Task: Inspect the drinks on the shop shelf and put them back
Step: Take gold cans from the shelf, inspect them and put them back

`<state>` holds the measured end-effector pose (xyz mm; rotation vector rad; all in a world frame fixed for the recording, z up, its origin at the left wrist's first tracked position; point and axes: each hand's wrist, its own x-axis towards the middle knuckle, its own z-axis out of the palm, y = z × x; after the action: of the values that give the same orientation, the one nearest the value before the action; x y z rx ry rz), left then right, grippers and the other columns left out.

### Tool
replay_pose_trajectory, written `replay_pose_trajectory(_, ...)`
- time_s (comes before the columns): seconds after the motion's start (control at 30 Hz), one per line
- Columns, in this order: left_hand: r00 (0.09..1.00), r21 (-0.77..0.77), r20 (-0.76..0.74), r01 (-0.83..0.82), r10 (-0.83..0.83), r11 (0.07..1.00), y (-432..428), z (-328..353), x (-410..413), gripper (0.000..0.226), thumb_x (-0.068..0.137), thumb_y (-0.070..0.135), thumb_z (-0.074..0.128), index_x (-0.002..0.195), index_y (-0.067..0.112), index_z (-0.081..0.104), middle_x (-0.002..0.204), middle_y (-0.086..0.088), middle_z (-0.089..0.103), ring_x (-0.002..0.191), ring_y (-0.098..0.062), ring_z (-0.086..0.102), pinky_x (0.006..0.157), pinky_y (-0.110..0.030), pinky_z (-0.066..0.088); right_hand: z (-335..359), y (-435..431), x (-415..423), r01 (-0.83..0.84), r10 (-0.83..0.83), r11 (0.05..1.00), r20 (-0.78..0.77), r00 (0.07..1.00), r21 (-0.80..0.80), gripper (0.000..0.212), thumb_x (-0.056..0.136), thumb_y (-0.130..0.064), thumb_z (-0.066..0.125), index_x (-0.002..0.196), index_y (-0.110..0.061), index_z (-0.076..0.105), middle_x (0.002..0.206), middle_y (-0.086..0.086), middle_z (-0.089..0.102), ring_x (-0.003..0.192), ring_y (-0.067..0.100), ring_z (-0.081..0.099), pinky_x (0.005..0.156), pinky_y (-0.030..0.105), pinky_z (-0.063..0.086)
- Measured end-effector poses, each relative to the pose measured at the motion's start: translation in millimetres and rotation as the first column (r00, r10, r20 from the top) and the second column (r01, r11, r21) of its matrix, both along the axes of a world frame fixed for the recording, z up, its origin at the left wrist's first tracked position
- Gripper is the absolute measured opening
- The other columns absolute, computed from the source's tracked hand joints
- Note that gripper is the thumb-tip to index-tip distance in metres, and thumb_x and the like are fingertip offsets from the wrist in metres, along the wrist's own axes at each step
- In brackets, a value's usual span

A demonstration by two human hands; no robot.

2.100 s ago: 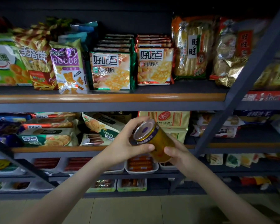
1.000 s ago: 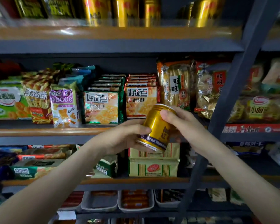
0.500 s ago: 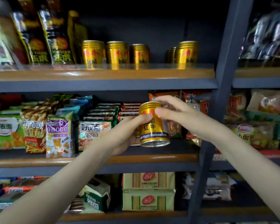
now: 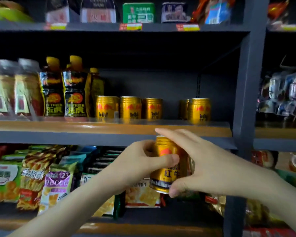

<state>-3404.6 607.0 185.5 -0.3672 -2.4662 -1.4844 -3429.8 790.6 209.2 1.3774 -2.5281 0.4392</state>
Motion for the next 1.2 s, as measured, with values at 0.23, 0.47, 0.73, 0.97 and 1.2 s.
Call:
replay_pose_trajectory(0.23, 0.889, -0.060, -0.457, -0.074, 0.038, 0.995, -29, 74, -22, 0.069, 0.056, 0.064, 0.075, 0.116, 0.035, 0.059, 0.095, 0.012, 0.073, 0.087, -0.003, 0.070, 0.081, -0.034, 0.059, 63, -24, -19, -0.109, 0.028, 0.944, -0.255, 0.966, -0.311, 0.096, 0.062, -0.036, 0.085, 0.128, -0.070, 0.024, 0.134, -0.037, 0.024, 0.116, -0.017, 0.034, 0.087, 0.004, 0.037)
replay_pose_trajectory(0.47, 0.857, -0.354, -0.511, -0.144, -0.062, 0.924, -55, 119, -87, 0.081, 0.073, 0.072, 0.063, 0.141, 0.034, 0.039, 0.140, 0.009, 0.053, 0.126, -0.007, 0.050, 0.109, -0.031, 0.039, 103, -38, -79, 0.061, -0.175, 0.936, -0.307, 0.935, -0.347, 0.093, 0.061, -0.027, 0.087, 0.124, -0.064, 0.030, 0.123, -0.024, 0.030, 0.105, -0.004, 0.041, 0.082, 0.003, 0.038)
replay_pose_trajectory(0.73, 0.505, -0.532, -0.844, -0.744, -0.181, 0.405, -103, 93, -104, 0.067, 0.087, 0.061, 0.033, 0.124, 0.014, 0.062, 0.119, -0.006, 0.066, 0.106, -0.024, 0.065, 0.095, -0.039, 0.049, 92, -51, -140, 0.485, -0.434, 0.874, -0.413, 0.800, 0.020, 0.097, 0.070, -0.048, 0.080, 0.145, -0.042, 0.018, 0.135, -0.005, 0.032, 0.113, 0.018, 0.045, 0.079, 0.028, 0.045)
replay_pose_trajectory(0.97, 0.480, -0.494, -0.863, -0.739, -0.156, 0.459, -117, 88, -105, 0.058, 0.093, 0.055, 0.035, 0.116, 0.012, 0.065, 0.111, -0.006, 0.067, 0.100, -0.025, 0.066, 0.088, -0.038, 0.052, 91, -71, -166, 0.625, -0.499, 0.758, -0.450, 0.741, 0.188, 0.085, 0.086, -0.042, 0.068, 0.150, -0.024, 0.016, 0.152, 0.005, 0.027, 0.115, 0.029, 0.055, 0.076, 0.033, 0.046)
replay_pose_trajectory(1.2, 0.507, -0.507, -0.852, -0.735, -0.131, 0.450, -115, 84, -97, 0.064, 0.094, 0.060, 0.030, 0.119, 0.013, 0.065, 0.115, -0.006, 0.066, 0.103, -0.026, 0.063, 0.092, -0.040, 0.047, 101, -80, -175, 0.718, -0.553, 0.620, -0.473, 0.686, 0.317, 0.090, 0.075, -0.024, 0.081, 0.144, -0.020, 0.023, 0.109, 0.004, 0.054, 0.094, 0.025, 0.059, 0.065, 0.036, 0.050)
